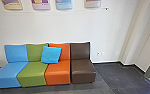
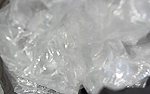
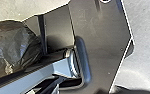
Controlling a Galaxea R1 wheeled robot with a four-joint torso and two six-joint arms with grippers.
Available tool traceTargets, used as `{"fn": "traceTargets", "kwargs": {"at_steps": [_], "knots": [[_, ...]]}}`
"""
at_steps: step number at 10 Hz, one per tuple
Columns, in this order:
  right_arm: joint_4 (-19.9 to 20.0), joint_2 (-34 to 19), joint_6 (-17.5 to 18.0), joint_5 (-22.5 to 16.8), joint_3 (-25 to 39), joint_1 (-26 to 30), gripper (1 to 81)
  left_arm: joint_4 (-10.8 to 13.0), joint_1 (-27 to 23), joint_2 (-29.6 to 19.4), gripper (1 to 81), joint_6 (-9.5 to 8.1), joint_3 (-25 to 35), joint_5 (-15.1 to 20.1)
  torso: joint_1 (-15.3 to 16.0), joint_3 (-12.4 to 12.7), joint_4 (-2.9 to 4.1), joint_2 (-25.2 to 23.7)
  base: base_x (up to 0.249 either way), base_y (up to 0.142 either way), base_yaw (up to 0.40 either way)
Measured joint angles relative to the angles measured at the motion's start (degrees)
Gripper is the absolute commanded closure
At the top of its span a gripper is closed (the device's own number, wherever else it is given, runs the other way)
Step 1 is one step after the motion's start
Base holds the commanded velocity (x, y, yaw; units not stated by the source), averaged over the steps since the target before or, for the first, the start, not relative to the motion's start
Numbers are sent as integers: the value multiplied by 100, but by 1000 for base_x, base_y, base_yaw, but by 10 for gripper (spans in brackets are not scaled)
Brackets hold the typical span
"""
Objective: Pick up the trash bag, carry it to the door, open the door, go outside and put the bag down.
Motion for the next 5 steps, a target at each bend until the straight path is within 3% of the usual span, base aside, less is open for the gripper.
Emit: {"fn": "traceTargets", "kwargs": {"at_steps": [2, 5], "knots": [[-24, 44, 0, 7, -4, -6, 10, 0, 28, 63, 811, 2, 0, -116, -9, 265, 0, -2, 0, 0, 0], [-30, 52, 0, -11, -4, -41, 10, 0, 55, 67, 811, 0, -2, -129, -13, 311, 0, -5, 0, 0, 0]]}}
